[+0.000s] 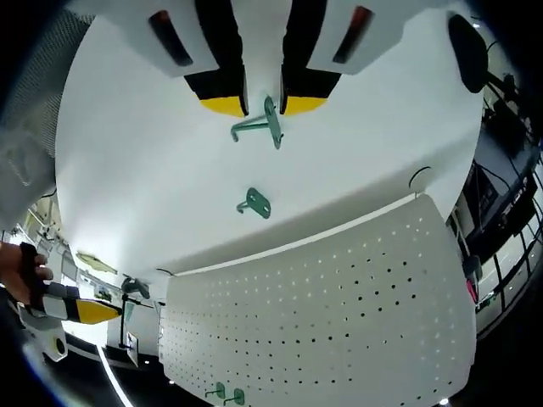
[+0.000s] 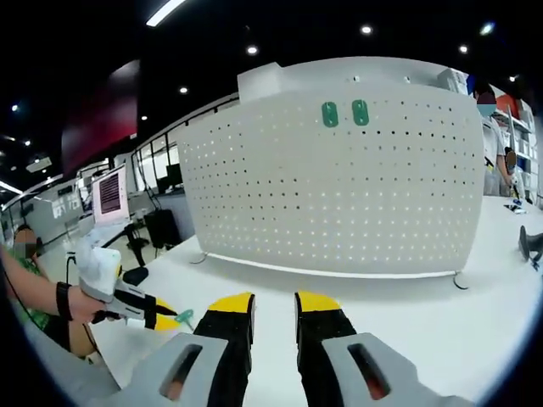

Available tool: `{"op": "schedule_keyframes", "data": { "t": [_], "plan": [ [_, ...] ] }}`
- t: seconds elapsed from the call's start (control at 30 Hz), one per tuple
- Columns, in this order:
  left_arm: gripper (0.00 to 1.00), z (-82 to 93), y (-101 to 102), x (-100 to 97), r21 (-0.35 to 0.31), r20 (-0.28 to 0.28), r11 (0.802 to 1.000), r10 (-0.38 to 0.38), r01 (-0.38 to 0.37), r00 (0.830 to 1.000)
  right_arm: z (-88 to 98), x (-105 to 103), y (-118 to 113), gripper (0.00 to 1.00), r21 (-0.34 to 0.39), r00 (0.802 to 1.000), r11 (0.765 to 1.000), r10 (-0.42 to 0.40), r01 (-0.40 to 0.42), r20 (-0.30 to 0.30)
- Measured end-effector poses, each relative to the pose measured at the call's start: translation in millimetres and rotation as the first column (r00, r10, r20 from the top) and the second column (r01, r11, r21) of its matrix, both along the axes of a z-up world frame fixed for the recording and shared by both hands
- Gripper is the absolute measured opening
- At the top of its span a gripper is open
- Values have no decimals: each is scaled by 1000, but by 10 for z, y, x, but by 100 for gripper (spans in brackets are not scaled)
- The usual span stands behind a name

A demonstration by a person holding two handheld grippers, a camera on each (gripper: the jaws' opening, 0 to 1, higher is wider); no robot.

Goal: Insert the hook assembly into the mounting plate slot until the hook locks in place.

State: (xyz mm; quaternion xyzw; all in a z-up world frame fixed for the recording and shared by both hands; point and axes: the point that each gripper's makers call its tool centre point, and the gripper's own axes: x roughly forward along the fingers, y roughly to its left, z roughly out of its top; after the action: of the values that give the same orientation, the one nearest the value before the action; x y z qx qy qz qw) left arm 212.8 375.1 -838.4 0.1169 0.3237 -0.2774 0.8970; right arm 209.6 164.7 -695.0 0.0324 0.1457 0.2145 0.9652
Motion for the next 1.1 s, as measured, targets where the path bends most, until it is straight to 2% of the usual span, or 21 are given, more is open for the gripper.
{"op": "schedule_keyframes", "data": {
  "t": [0.2,0.33,0.43,0.5,0.6,0.67,0.87,1.1],
  "plan": [
    [14,-56,2,17,-7,-30,1000,25,-26,999,-20,-43,-41,18,7,1000,1000,-17,17,-11],
    [10,-58,-10,26,-6,-26,1000,23,-23,999,-25,-65,-70,18,20,999,999,-32,33,-13],
    [7,-54,20,46,22,-10,999,26,-25,1000,-45,-83,-81,17,24,999,999,-39,40,-19],
    [7,-56,-6,35,3,-21,1000,15,-15,1000,-55,-88,-100,17,34,999,998,-50,51,-22],
    [5,-48,-3,29,13,-18,1000,7,-6,1000,-55,-102,-103,17,37,998,998,-55,56,-22],
    [4,-55,-29,3,-14,-40,1000,10,-10,999,-58,-109,-101,17,41,998,997,-57,58,-24],
    [4,-4,-81,-68,-48,-44,999,1,-4,999,-88,-142,-68,17,47,998,997,-53,54,-33],
    [4,159,-182,-156,-143,-46,990,14,-21,999,-78,-134,-19,17,62,999,997,-35,37,-33]
  ]
}}
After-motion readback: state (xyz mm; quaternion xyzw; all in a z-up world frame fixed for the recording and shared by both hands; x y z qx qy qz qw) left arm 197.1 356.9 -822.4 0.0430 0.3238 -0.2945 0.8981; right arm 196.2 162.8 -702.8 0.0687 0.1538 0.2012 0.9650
